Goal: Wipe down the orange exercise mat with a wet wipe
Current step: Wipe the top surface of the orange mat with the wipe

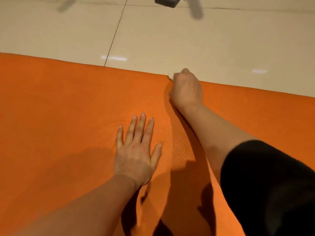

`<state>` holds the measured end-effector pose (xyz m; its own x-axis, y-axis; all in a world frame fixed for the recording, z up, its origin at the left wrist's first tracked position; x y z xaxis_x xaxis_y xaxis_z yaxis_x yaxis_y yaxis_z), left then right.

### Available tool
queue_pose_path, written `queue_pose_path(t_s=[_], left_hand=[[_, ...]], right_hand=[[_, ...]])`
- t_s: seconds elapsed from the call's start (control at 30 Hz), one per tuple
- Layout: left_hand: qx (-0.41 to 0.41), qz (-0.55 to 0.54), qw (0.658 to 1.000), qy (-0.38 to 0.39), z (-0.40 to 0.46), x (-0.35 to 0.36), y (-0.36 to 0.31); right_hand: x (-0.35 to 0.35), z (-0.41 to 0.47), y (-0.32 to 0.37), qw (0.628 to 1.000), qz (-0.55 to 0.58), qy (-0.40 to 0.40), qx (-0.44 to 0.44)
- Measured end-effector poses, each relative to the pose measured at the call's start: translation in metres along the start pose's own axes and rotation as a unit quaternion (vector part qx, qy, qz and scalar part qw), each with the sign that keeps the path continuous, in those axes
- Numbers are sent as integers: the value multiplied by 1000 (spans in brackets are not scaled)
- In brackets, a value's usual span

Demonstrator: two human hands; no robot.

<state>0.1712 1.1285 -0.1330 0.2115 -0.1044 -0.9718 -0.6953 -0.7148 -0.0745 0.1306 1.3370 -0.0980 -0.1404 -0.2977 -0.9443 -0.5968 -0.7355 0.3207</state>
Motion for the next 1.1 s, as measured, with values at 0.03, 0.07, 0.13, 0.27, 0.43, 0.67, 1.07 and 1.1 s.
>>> queue_pose_path(t_s=[0.03,0.07,0.13,0.27,0.43,0.67,1.07,1.1], left_hand=[[2,0,1000,-4,1,0,0],[3,-1,1000,-7,2,0,-1],[4,-6,1000,-11,4,0,-1],[0,3,1000,-8,2,3,0],[5,3,1000,-7,3,2,2],[-2,2,1000,4,4,3,1],[34,-136,985,96,9,-21,12],[41,-162,982,85,6,-25,16]], right_hand=[[-3,-2,-8,999,-4,-15,33],[-3,-3,-9,998,0,-22,63],[2,-1,8,997,29,-17,74],[12,2,45,998,43,29,-25],[2,-14,-4,1000,-8,-13,14],[18,-26,50,994,29,39,-98],[23,-54,48,993,21,74,-94],[24,-56,48,990,7,82,-118]])
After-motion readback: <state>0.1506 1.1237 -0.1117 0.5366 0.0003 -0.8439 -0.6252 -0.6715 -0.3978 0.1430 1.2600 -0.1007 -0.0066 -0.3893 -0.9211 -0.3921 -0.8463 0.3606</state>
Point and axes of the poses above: each hand's wrist, its own z-axis towards the middle knuckle, its own x-axis out of the palm, y = z × x, the point moved 3 cm from there along z, towards the middle knuckle, and after that the axes turned 6 degrees about y, right-handed, at the moved point
